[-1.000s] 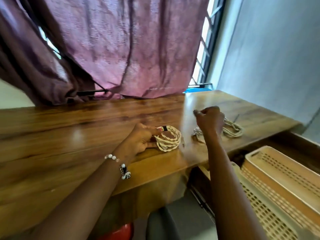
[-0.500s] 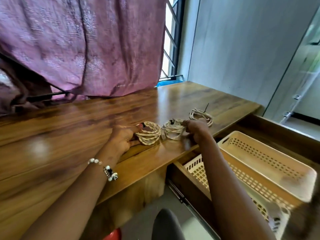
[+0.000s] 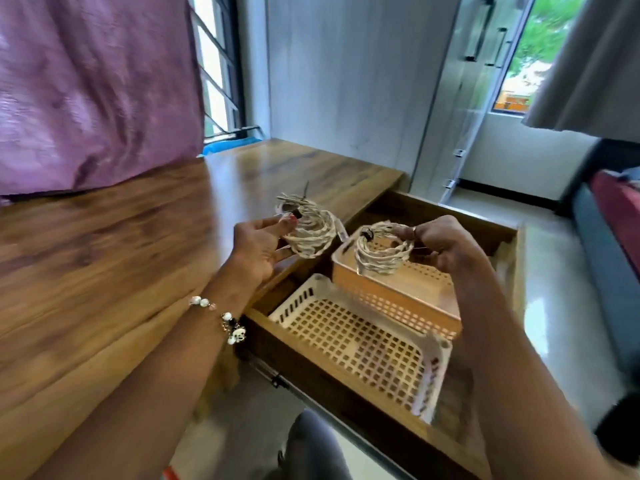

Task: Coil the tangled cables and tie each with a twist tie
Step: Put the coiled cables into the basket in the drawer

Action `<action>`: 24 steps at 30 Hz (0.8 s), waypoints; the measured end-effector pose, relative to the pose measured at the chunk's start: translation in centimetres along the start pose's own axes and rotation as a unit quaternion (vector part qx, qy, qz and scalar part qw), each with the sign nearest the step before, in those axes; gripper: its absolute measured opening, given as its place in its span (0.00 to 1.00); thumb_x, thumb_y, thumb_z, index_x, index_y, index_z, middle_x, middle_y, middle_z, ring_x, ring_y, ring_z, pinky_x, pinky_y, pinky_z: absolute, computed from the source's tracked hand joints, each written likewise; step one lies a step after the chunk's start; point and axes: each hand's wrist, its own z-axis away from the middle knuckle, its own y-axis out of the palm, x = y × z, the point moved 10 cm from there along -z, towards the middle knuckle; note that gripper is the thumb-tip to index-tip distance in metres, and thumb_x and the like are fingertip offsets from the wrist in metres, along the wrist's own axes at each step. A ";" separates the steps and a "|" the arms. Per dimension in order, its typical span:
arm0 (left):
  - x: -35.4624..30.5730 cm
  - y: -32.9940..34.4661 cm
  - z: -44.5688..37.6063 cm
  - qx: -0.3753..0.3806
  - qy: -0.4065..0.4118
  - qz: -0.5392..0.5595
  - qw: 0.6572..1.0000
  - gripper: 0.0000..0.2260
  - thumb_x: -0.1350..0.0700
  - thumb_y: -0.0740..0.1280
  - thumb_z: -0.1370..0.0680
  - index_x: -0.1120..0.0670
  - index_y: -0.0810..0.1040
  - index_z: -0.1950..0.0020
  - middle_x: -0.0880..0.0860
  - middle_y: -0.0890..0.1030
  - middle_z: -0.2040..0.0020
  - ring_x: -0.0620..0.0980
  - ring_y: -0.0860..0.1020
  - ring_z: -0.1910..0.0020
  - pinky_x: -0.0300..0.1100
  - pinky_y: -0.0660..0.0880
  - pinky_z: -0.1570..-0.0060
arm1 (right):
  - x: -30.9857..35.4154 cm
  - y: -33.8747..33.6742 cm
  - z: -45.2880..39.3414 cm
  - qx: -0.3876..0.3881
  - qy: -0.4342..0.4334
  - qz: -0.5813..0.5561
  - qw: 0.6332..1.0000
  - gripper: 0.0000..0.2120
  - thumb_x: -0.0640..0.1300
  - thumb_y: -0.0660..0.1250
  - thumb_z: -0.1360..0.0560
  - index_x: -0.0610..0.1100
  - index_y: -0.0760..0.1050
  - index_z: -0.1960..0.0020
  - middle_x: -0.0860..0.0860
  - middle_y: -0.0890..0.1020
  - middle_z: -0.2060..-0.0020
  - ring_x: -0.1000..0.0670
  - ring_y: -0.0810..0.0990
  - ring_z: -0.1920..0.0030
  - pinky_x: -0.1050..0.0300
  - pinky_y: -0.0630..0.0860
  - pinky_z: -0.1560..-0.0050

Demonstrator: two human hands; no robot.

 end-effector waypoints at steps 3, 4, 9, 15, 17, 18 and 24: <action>2.9 5.8 -1.2 0.037 -0.022 -0.001 0.999 0.09 0.64 0.72 0.28 0.66 0.78 0.50 0.61 0.82 0.61 0.54 0.83 0.68 0.45 0.80 0.71 | -2.6 -5.5 -1.9 -0.065 0.035 0.031 0.997 0.07 0.36 0.72 0.28 0.36 0.79 0.64 0.44 0.81 0.68 0.51 0.82 0.69 0.54 0.81 0.62; 3.8 7.3 -1.8 0.043 -0.028 -0.014 0.999 0.10 0.64 0.72 0.27 0.67 0.78 0.49 0.62 0.82 0.59 0.55 0.82 0.67 0.46 0.80 0.72 | -3.4 -6.7 -2.6 -0.087 0.037 0.048 0.994 0.10 0.35 0.71 0.27 0.37 0.78 0.67 0.45 0.80 0.69 0.53 0.80 0.72 0.57 0.80 0.67; 8.5 12.7 -4.7 0.083 -0.055 -0.137 0.986 0.13 0.63 0.72 0.28 0.68 0.77 0.47 0.64 0.81 0.57 0.57 0.81 0.61 0.54 0.81 0.61 | -4.7 -8.5 -4.6 -0.115 -0.001 0.198 0.973 0.07 0.39 0.74 0.30 0.36 0.81 0.62 0.47 0.79 0.70 0.53 0.77 0.71 0.60 0.74 0.72; 10.5 14.7 -7.7 0.100 -0.006 -0.428 0.898 0.09 0.61 0.74 0.30 0.63 0.80 0.52 0.58 0.82 0.56 0.50 0.82 0.59 0.40 0.79 0.64 | -5.9 -6.9 -6.5 -0.080 -0.008 0.399 0.913 0.01 0.36 0.68 0.25 0.38 0.76 0.54 0.44 0.80 0.61 0.51 0.79 0.65 0.59 0.76 0.71; 10.9 14.8 -8.3 0.101 0.000 -0.491 0.865 0.10 0.64 0.73 0.29 0.63 0.79 0.49 0.58 0.82 0.53 0.49 0.81 0.57 0.38 0.78 0.64 | -6.0 -6.4 -6.9 -0.076 -0.017 0.441 0.894 0.03 0.36 0.68 0.25 0.40 0.74 0.56 0.45 0.79 0.61 0.51 0.79 0.64 0.57 0.79 0.67; 11.0 14.9 -8.6 0.103 0.009 -0.522 0.846 0.11 0.65 0.73 0.29 0.63 0.79 0.48 0.57 0.82 0.52 0.49 0.80 0.56 0.37 0.77 0.64 | -6.0 -6.2 -7.0 -0.075 -0.019 0.460 0.885 0.05 0.37 0.68 0.26 0.41 0.72 0.58 0.45 0.79 0.62 0.51 0.79 0.65 0.57 0.79 0.66; 10.6 16.3 -7.6 0.150 0.088 -0.619 0.766 0.10 0.66 0.68 0.26 0.60 0.76 0.46 0.59 0.79 0.46 0.55 0.80 0.49 0.47 0.81 0.52 | -5.1 -5.7 -6.8 -0.108 -0.054 0.551 0.826 0.07 0.35 0.69 0.27 0.40 0.70 0.58 0.44 0.79 0.60 0.48 0.78 0.60 0.54 0.76 0.62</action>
